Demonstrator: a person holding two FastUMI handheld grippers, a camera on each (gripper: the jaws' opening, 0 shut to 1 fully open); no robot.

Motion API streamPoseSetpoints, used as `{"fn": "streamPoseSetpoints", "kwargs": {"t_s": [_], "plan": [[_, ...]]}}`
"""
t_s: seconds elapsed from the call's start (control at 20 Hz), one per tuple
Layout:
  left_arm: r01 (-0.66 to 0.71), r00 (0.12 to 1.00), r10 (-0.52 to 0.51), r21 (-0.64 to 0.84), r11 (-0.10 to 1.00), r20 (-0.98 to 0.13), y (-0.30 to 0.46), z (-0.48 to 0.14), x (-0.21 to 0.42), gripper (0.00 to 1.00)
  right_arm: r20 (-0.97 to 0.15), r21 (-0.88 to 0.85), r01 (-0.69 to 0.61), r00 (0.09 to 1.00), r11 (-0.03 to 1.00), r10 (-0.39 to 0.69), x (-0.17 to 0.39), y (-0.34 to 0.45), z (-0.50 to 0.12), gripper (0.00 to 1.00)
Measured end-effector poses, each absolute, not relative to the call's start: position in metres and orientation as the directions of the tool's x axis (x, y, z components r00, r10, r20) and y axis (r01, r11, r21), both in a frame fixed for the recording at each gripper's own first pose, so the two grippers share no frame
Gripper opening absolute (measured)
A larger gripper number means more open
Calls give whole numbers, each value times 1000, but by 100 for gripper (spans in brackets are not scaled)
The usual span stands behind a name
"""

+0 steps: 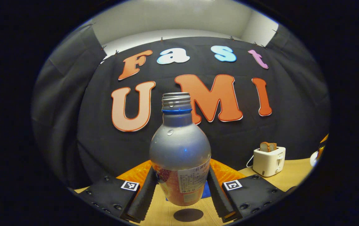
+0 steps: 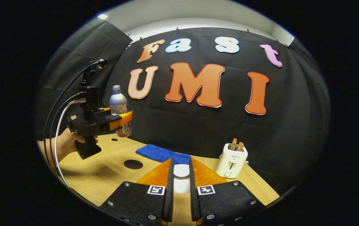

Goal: Open the teacup lid with one hand, grasp the water bottle and pour water into the teacup with the other hand; after pouring, place the water bottle on the coaster and then close the teacup lid.

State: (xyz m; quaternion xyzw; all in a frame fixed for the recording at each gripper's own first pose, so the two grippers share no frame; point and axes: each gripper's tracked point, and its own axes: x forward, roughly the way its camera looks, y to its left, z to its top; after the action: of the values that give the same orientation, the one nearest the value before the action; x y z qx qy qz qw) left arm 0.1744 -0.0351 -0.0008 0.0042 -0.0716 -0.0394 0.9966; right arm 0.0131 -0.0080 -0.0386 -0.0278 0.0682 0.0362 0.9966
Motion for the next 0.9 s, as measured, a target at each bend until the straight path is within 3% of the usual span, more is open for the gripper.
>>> {"fn": "streamPoseSetpoints", "kwargs": {"t_s": [0.15, 0.2, 0.25, 0.35, 0.85, 0.9], "plan": [[70, 996, -66, -80, 994, 52, -26, -35, 187, 79, -146, -41, -71, 987, 997, 65, 12, -14, -41, 23], [71, 997, -69, -104, 992, 22, -25, -47, 191, 82, -146, -37, -72, 987, 997, 66, 12, -15, -41, 23], [66, 998, -67, -125, 990, -2, -24, -57, 195, 79, -146, -33, -73, 987, 997, 68, 13, -14, -41, 27], [67, 995, -77, -146, 987, -66, -25, -80, 203, 82, -149, -21, -83, 986, 996, 79, 14, -12, -42, 23], [69, 958, -99, -119, 991, -268, -42, -164, 235, 85, -194, 11, -125, 973, 992, 124, 19, 1, -62, 23], [68, 953, -99, -117, 991, -287, -43, -170, 238, 82, -201, 12, -133, 971, 991, 133, 20, 3, -65, 23]]}}
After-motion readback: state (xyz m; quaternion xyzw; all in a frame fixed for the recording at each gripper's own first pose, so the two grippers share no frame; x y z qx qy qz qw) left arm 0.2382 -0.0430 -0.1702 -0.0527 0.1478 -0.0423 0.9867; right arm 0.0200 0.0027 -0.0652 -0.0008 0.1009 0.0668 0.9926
